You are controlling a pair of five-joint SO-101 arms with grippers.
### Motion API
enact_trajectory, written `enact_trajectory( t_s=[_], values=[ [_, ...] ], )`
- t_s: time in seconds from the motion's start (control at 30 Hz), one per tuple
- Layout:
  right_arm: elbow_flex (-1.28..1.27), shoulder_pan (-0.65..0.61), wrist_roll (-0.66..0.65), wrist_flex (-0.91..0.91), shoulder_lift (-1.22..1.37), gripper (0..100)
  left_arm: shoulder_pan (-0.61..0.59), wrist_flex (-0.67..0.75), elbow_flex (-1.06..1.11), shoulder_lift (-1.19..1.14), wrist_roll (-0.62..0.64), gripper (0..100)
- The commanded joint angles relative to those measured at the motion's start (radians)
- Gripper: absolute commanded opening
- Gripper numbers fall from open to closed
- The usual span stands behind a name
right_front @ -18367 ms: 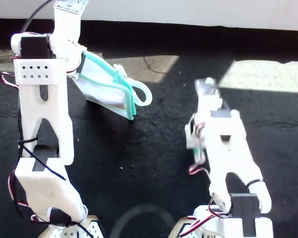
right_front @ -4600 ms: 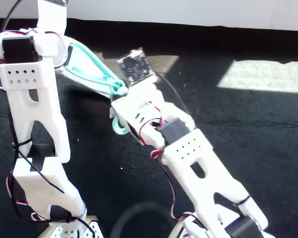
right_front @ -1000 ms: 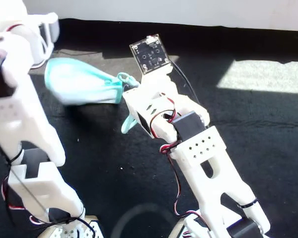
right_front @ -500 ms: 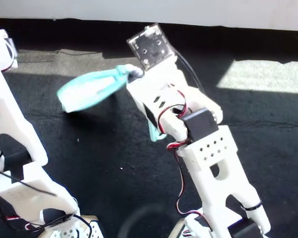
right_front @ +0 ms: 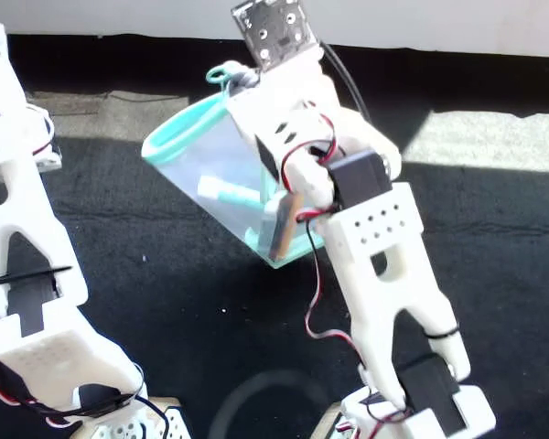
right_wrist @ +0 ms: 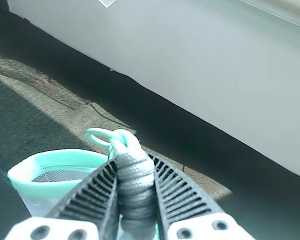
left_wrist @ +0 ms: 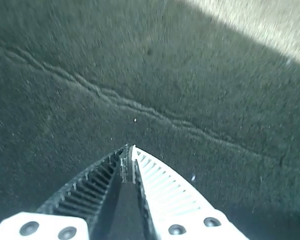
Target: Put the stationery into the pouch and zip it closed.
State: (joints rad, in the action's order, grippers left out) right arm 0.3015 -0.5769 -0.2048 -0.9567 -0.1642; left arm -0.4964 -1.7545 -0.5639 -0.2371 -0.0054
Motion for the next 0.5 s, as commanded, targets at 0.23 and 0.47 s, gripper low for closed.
enact_trajectory(
  t_s=[0.23,0.47],
  values=[
    [0.12,0.021,-0.16,-0.002,0.056,0.6,0.107,-0.012,0.061,0.033,0.006,1],
    [0.189,0.062,-0.232,-0.004,0.05,0.6,0.318,-0.009,0.061,0.165,0.006,1]
  ],
)
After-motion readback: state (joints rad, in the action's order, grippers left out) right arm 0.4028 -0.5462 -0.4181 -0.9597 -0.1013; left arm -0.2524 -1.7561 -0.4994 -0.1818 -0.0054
